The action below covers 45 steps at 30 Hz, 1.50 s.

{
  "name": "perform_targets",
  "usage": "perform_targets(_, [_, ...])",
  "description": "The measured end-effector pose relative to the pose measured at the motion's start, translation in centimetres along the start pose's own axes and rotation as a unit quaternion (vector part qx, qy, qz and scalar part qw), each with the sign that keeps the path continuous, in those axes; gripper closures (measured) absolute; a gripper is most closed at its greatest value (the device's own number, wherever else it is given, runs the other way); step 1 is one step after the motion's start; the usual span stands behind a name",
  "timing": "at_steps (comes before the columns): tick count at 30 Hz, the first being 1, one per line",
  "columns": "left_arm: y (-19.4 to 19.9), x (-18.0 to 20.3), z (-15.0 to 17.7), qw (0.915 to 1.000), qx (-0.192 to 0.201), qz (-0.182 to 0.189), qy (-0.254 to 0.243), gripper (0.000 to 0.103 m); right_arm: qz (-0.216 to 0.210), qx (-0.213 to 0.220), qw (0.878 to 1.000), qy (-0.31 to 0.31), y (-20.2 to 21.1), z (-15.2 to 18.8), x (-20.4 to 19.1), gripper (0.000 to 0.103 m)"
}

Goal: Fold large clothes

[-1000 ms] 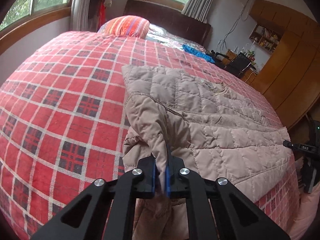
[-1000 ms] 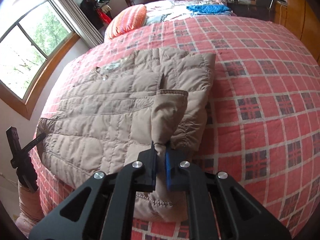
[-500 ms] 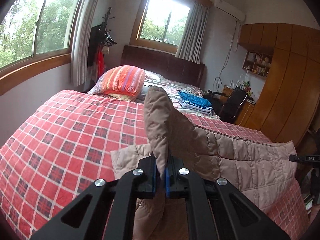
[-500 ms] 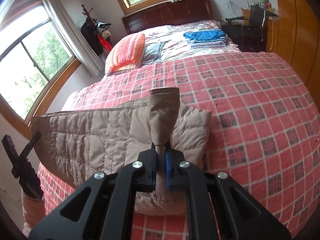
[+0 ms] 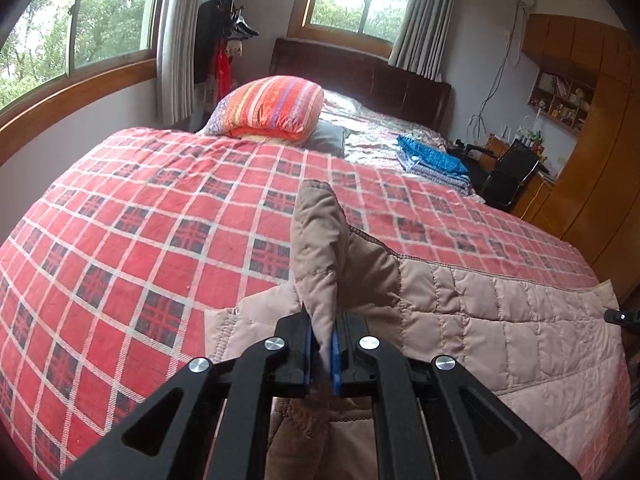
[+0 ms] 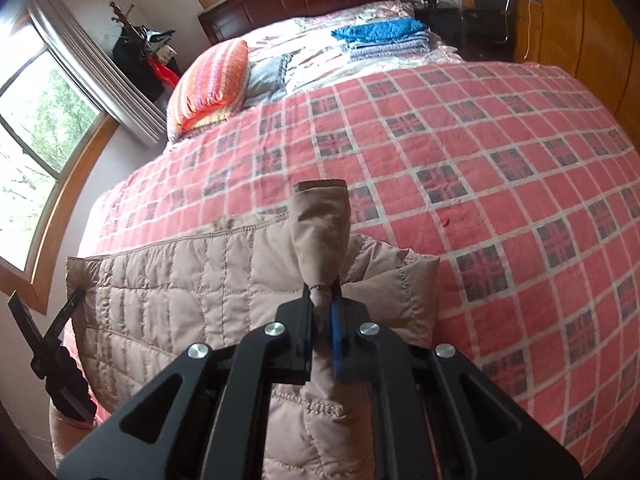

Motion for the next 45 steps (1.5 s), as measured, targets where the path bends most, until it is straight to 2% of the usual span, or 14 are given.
perform_targets(5, [-3.8, -1.8, 2.0, 0.9979, -0.06, -0.021, 0.013, 0.09, 0.013, -0.035, 0.999, -0.015, -4.1, 0.7, 0.9, 0.096])
perform_targets(9, [-4.6, -2.1, 2.5, 0.9965, -0.077, -0.025, 0.022, 0.086, 0.018, -0.045, 0.999, -0.015, -5.7, 1.5, 1.0, 0.092])
perform_targets(11, [-4.1, -2.1, 2.2, 0.9961, -0.081, -0.025, 0.027, 0.083, 0.026, -0.036, 0.999, -0.013, -5.1, 1.6, 1.1, 0.081])
perform_targets(13, [-2.4, -2.3, 1.7, 0.9958, -0.077, -0.009, 0.048, 0.083, 0.031, -0.025, 0.999, -0.004, -3.8, 2.0, 1.0, 0.075])
perform_targets(15, [-0.1, -2.8, 1.1, 0.9952, -0.064, 0.025, 0.071, 0.083, 0.018, -0.014, 1.0, 0.002, -1.8, 2.5, 1.2, 0.075])
perform_targets(17, [2.6, -3.1, 0.9, 0.9951, -0.048, 0.048, 0.072, 0.083, -0.007, -0.007, 1.0, 0.005, 0.1, 3.4, 1.4, 0.075])
perform_targets(20, [6.0, -3.5, 1.8, 0.9968, -0.039, 0.044, 0.053, 0.082, -0.036, -0.002, 0.999, 0.023, 2.6, 5.5, 1.4, 0.075])
perform_targets(25, [9.2, -4.1, 5.9, 0.9972, -0.055, 0.04, 0.032, 0.077, -0.045, -0.006, 0.998, 0.052, 4.7, 10.4, 1.4, 0.075])
perform_targets(29, [9.7, -3.7, 9.4, 0.9968, -0.07, 0.036, 0.009, 0.073, -0.043, -0.008, 0.997, 0.056, 4.4, 13.1, 2.4, 0.074])
perform_targets(32, [9.7, -3.5, 11.4, 0.9954, -0.08, 0.05, 0.019, 0.072, -0.055, -0.018, 0.997, 0.049, 3.8, 14.5, 3.0, 0.074])
perform_targets(42, [8.7, -3.1, 13.0, 0.9945, -0.077, 0.059, 0.039, 0.071, -0.066, -0.025, 0.996, 0.048, 2.5, 16.0, 2.9, 0.074])
perform_targets(43, [8.7, -3.0, 13.0, 0.9946, -0.076, 0.058, 0.039, 0.071, -0.063, -0.023, 0.996, 0.05, 2.5, 16.0, 2.8, 0.077])
perform_targets(45, [8.8, -3.0, 13.0, 0.9944, -0.076, 0.057, 0.046, 0.081, -0.063, -0.022, 0.996, 0.052, 2.5, 16.2, 2.6, 0.082])
Point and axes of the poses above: each gripper's, at about its wrist camera, not at the fingertips, and y roughly against the way its jaws point, x to its right, z to its underside, the point moved 4 cm from there along -y, roughly the way its jaws point, and after that the axes turned 8 degrees about z, right-handed, at the moved point
